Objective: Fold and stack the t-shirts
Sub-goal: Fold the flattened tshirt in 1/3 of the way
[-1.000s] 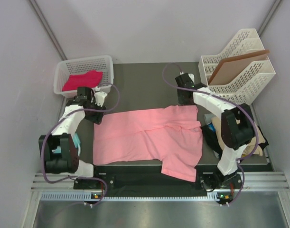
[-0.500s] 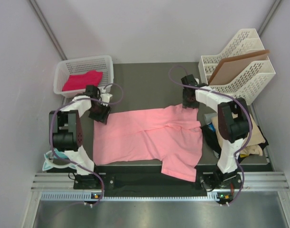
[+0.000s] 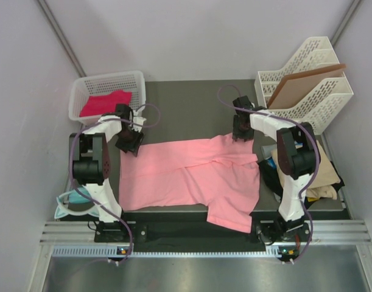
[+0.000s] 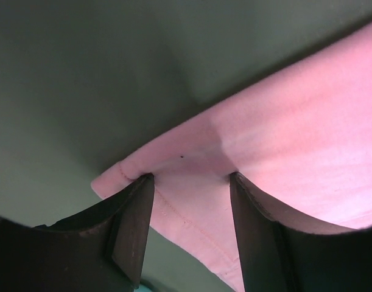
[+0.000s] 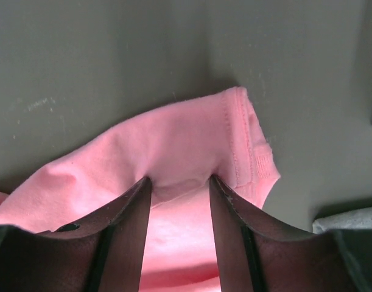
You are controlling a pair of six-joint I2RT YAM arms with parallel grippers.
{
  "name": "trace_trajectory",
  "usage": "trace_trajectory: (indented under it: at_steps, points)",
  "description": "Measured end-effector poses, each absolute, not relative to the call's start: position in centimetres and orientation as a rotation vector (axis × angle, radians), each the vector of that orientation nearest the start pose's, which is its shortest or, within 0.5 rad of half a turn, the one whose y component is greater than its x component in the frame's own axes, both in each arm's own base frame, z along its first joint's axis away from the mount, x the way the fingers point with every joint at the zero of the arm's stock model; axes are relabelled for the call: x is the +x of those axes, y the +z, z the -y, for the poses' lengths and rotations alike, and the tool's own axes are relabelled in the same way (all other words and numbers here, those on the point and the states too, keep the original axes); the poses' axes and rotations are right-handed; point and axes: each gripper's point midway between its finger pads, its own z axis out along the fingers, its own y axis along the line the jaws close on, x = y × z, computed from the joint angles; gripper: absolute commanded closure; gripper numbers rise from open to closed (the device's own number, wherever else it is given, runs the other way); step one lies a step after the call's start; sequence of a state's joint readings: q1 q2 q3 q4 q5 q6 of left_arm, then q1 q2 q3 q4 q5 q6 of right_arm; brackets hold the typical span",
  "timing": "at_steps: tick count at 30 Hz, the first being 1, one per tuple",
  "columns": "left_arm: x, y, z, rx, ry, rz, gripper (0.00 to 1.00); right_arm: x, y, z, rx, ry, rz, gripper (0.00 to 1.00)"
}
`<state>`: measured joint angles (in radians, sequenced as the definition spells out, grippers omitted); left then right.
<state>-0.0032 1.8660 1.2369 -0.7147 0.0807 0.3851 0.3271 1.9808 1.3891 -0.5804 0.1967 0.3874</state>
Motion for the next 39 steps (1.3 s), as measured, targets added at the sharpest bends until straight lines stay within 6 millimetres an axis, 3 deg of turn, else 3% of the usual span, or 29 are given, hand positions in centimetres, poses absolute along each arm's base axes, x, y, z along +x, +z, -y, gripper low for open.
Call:
trace_trajectory:
  at_steps: [8, 20, 22, 28, 32, 39]
  points:
    - [37.6, 2.0, 0.1, 0.524, -0.052, -2.923, 0.42, 41.1, 2.4, -11.4, 0.191, -0.009, -2.713, 0.57]
    - [37.6, 1.9, 0.5, 0.509, -0.048, -2.926, 0.45, 41.1, 2.5, -10.6, 0.298, 0.072, -2.687, 0.63]
    - [37.0, 2.0, 0.7, 0.498, -0.058, -2.886, 0.44, 41.0, 2.5, -10.5, 0.300, 0.085, -2.666, 0.63]
    - [31.1, 2.3, 1.4, 0.503, -0.131, -2.904, 0.44, 40.1, 2.5, -10.0, 0.302, 0.087, -2.645, 0.63]
    - [30.8, 4.2, 1.4, 0.496, -0.121, -2.867, 0.43, 39.7, 2.6, -9.8, 0.302, 0.081, -2.648, 0.63]
    - [34.2, 7.9, 0.6, 0.439, -0.030, -2.739, 0.44, 39.5, 2.5, -9.8, 0.297, 0.069, -2.650, 0.63]
